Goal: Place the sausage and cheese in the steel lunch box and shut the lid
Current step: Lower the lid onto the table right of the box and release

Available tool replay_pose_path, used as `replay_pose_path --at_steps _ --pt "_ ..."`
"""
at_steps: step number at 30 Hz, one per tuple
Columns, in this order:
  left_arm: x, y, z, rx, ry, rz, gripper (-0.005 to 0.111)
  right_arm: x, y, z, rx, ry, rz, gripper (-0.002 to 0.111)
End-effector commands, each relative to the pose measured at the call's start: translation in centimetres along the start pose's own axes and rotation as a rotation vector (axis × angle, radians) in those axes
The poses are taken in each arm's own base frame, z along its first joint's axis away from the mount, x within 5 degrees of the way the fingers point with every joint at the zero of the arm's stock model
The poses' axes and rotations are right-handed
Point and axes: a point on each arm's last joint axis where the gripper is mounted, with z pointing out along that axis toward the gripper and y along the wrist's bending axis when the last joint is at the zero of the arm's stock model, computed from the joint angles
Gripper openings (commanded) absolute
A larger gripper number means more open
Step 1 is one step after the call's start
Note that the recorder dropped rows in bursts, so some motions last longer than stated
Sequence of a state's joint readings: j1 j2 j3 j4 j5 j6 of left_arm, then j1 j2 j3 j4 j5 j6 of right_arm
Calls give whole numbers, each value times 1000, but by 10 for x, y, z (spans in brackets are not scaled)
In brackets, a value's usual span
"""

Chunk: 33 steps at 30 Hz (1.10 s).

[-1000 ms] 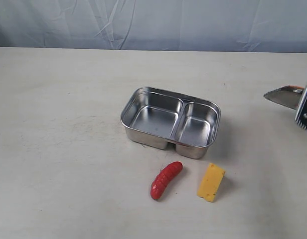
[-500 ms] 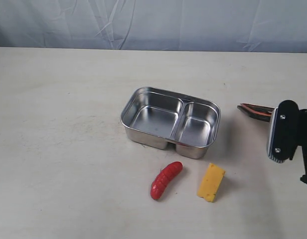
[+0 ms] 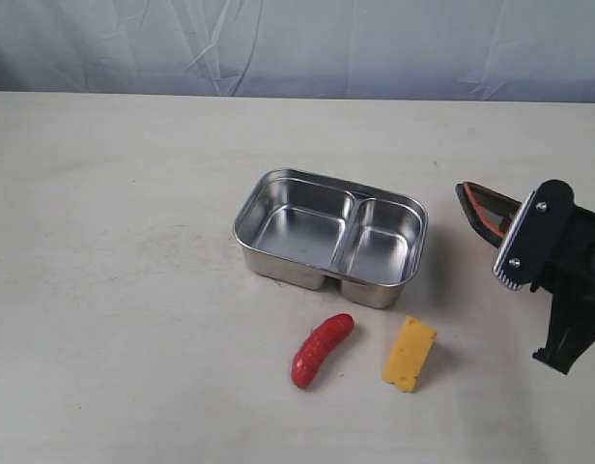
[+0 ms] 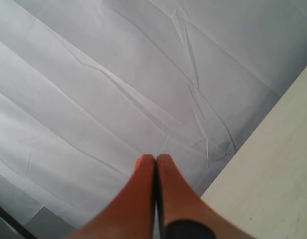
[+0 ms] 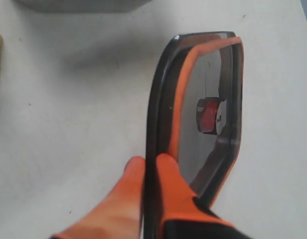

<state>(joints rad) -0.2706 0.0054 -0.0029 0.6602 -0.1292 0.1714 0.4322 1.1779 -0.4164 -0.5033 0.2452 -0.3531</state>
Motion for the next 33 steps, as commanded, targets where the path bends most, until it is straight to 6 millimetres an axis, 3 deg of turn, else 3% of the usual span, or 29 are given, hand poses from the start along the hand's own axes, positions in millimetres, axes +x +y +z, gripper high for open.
replay_pose_path --at_steps 1,7,14,16,24,33 --pt "0 0 0 -3 -7 -3 0 4 1 1 -9 36 -25 -1" --pt "0 0 0 -3 -7 -3 0 5 0 1 6 50 -93 0" --pt "0 0 0 -3 -7 -3 0 5 0 1 10 49 -107 38" --pt "0 0 0 -3 -7 -3 0 5 0 1 9 48 -105 43" --pt "0 0 0 -3 -7 -3 0 2 -4 -9 49 8 -78 43" --pt "0 0 0 -3 -7 -3 0 -21 -31 -61 171 -221 253 43"
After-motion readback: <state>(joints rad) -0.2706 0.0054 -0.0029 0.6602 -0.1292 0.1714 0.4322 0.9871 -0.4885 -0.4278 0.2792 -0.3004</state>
